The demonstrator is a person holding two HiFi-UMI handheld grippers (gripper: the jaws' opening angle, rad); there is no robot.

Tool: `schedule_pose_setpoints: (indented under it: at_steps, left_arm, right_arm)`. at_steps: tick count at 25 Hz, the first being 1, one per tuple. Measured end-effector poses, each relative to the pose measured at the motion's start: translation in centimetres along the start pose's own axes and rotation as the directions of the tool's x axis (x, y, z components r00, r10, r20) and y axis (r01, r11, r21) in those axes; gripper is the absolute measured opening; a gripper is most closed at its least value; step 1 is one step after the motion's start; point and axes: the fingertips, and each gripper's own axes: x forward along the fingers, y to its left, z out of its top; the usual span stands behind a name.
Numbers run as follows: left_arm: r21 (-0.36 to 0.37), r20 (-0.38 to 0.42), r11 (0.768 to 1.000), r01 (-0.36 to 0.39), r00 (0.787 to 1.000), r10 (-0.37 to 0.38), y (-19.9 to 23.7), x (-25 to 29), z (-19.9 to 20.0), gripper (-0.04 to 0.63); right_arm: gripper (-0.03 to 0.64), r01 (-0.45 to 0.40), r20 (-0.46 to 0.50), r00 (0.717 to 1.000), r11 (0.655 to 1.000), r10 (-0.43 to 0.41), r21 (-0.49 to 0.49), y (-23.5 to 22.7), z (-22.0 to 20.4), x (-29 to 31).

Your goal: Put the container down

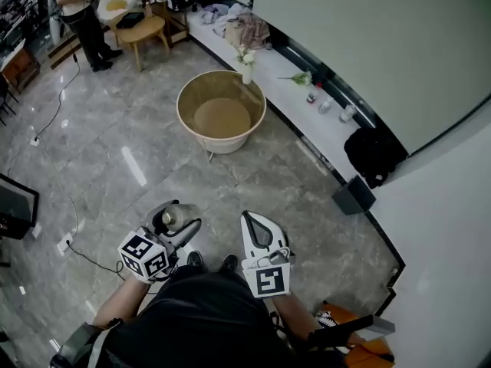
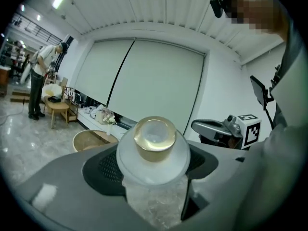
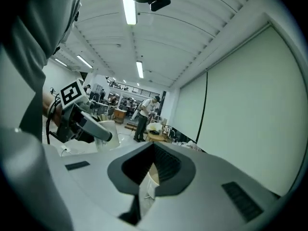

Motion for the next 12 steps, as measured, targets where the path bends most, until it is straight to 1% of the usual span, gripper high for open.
schedule_pose_setpoints:
  at_steps: [2,4,6,9,12]
  left_arm:
    - [0.052,-0.007,0.998,-0.024,1.0,0.025,-0.4,0.3,-0.1,0.341]
    - [0.084,-0.008,0.995,-0.048,0.999,0.048,-0.8,0.6,-0.2,0.341]
    - [0.083,-0.006,0.994,-0.068,0.998,0.068,-0.8,0.9,-0.3,0.341]
    - [0.07,-0.008,0.994,-0.088,0.996,0.089,-0.8,1.5,-0.6,0.341]
    - [0.064,-0.018,0.994,-0.094,0.995,0.095,-0.5,2.3,-0.6,0.341]
  right_arm:
    - [0.002,0.013,0.021,1.0,1.0,-0.013,0.012,-0.9,-0.3,-0.4]
    - [0.002,0.022,0.03,0.999,0.999,-0.023,0.034,-1.8,-0.6,-0.8]
    - [0.002,0.008,0.03,0.999,0.998,-0.01,0.065,-2.4,-1.0,-0.7]
    - [0.002,-0.035,0.042,0.999,0.993,0.031,0.116,-2.7,-1.6,-0.3]
    - [0.002,-0.066,0.068,0.996,0.991,0.058,0.12,-2.8,-1.9,0.4]
